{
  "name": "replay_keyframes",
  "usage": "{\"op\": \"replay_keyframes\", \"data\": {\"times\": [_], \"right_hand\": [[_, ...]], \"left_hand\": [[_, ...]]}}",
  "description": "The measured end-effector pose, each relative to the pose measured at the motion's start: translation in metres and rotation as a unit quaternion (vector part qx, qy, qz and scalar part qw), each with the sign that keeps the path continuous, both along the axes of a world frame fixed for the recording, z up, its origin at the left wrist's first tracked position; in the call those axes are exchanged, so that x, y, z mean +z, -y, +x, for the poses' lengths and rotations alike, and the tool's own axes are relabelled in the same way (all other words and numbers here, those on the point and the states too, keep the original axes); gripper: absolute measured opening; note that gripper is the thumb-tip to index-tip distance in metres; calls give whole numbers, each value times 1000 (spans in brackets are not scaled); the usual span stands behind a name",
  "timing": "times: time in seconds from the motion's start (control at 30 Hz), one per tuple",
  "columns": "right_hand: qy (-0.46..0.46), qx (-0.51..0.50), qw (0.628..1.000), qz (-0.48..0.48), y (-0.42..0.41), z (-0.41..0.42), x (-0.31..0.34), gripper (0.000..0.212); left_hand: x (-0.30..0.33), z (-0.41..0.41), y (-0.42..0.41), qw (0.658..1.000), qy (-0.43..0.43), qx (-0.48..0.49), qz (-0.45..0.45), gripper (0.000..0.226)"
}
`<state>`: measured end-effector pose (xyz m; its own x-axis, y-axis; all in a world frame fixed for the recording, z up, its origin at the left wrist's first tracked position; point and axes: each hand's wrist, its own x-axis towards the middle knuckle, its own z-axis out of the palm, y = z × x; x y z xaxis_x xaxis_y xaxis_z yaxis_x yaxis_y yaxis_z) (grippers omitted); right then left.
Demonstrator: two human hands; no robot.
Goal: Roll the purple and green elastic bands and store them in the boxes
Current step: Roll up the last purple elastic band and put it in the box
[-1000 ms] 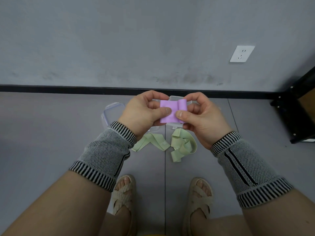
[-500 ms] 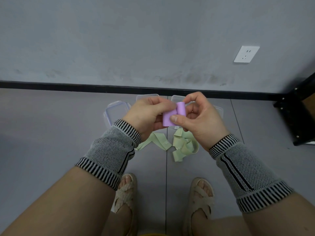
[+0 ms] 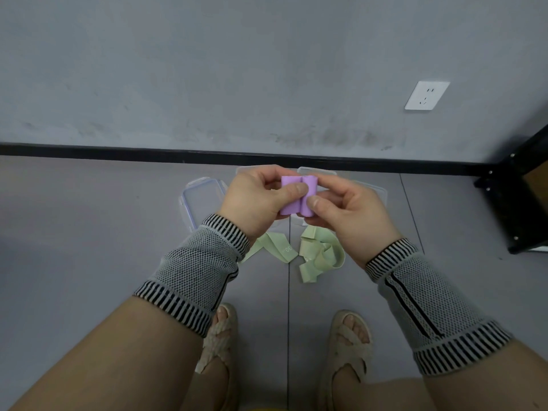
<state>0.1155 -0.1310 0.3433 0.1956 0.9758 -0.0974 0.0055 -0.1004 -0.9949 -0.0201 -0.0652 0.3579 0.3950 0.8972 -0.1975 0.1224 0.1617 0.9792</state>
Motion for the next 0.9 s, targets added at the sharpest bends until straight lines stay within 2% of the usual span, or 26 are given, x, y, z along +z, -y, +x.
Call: {"op": "replay_keyframes", "data": {"times": [0.13,0.27,0.43,0.57,0.63,0.7,0.83,0.9], "right_hand": [[9,-22,1000,0,-1,-1,0,30],[31,-34,999,-6,0,0,0,27],[95,-43,995,0,-2,1,-2,24],[122,-46,991,14,-3,-1,-3,24],[133,-46,990,21,-2,-1,-3,27],[105,-59,993,20,-1,0,-1,28],[-62,-85,994,-10,-1,1,2,14],[-91,-80,992,-25,-2,1,2,12]], "left_hand": [[-4,3,0,997,-35,20,60,8],[-4,5,1,996,-51,15,77,7],[1,3,2,998,-44,17,51,1],[2,2,3,999,-40,-4,26,13],[1,2,3,999,-34,-8,10,11],[2,1,2,1000,-13,-2,-11,6],[4,-1,0,997,42,21,-57,4],[4,-2,-1,995,62,24,-76,6]]}}
